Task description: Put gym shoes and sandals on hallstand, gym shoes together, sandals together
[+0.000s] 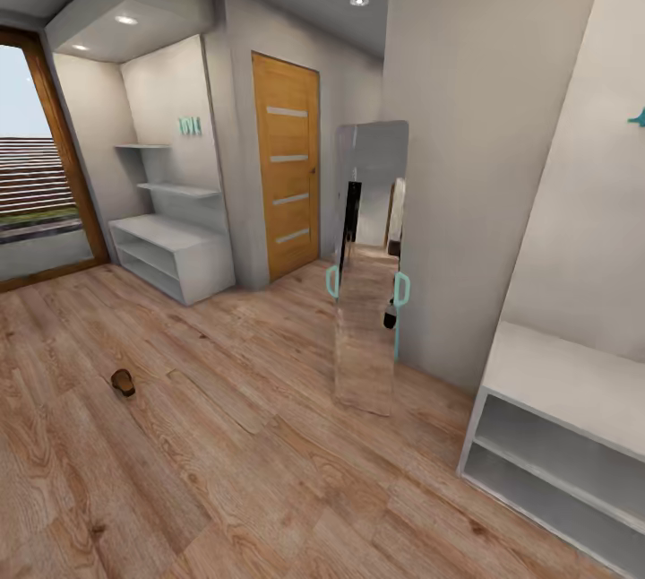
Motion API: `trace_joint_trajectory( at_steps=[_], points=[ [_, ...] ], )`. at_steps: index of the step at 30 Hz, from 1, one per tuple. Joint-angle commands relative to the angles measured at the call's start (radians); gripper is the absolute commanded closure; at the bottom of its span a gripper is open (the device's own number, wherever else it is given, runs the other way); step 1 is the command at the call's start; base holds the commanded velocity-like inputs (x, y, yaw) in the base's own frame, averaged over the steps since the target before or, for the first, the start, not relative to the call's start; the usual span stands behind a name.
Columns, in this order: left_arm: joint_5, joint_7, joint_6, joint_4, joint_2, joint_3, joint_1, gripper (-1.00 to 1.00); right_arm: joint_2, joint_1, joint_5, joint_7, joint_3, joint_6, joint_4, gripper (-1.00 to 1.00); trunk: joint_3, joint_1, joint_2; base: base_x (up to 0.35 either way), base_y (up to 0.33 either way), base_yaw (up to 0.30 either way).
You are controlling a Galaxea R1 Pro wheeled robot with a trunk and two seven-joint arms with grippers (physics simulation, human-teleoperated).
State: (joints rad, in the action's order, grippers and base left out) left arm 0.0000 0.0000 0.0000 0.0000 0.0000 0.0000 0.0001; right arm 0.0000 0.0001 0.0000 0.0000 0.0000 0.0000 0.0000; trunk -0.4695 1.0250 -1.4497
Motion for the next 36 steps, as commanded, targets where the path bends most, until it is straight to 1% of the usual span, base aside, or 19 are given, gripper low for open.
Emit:
trace_joint_trajectory(
  at_steps=[1,2,5,8,14,18,21,27,33,36],
  points=[
    [0.003,-0.005,-0.002,-0.006,-0.006,0.005,0.001,-1.0,0.006,-0.006,0.002,-0.003,0.003,-0.004,-0.006,-1.0,0.0,0.0,0.0,0.0,0.0,0.0],
    [0.003,-0.005,-0.002,-0.006,-0.01,0.005,0.001,-1.0,0.011,-0.012,0.002,-0.003,0.003,-0.004,-0.012,-1.0,0.0,0.0,0.0,0.0,0.0,0.0],
    [0.003,-0.005,-0.002,-0.006,-0.009,0.005,0.001,-1.0,0.028,-0.015,0.002,-0.003,0.004,-0.004,-0.027,-1.0,0.0,0.0,0.0,0.0,0.0,0.0],
    [0.003,-0.005,-0.002,-0.006,-0.009,0.005,0.001,-1.0,0.026,-0.015,0.003,-0.003,0.004,-0.004,-0.025,-1.0,0.0,0.0,0.0,0.0,0.0,0.0],
    [0.002,-0.004,-0.004,-0.008,-0.007,0.002,0.001,-1.0,0.024,-0.018,0.003,-0.003,0.005,-0.003,-0.056,-1.0,0.0,0.0,0.0,0.0,0.0,0.0],
    [0.001,0.0,-0.004,-0.023,-0.002,-0.001,-0.002,-1.0,0.021,-0.018,0.004,-0.004,0.006,-0.003,-0.058,-1.0,0.0,0.0,0.0,0.0,0.0,0.0],
    [-0.001,0.002,-0.007,-0.04,0.007,-0.002,-0.005,-1.0,0.017,-0.018,0.004,-0.004,0.005,-0.005,-0.06,-1.0,0.0,0.0,0.0,0.0,0.0,0.0],
    [0.0,0.004,-0.037,-0.074,0.02,-0.001,-0.008,-1.0,0.017,-0.018,0.001,-0.004,0.003,-0.034,-0.086,-1.0,0.0,0.0,0.0,0.0,0.0,0.0],
    [0.002,0.008,-0.071,-0.108,0.022,0.001,-0.014,-1.0,0.027,-0.018,0.0,-0.002,0.004,-0.067,-0.12,-1.0,0.0,0.0,0.0,0.0,0.0,0.0],
    [0.002,0.009,-0.088,-0.125,0.022,0.001,-0.028,-1.0,0.032,-0.019,0.0,-0.002,0.004,-0.084,-0.137,-1.0,0.0,0.0,0.0,0.0,0.0,0.0]
  ],
)
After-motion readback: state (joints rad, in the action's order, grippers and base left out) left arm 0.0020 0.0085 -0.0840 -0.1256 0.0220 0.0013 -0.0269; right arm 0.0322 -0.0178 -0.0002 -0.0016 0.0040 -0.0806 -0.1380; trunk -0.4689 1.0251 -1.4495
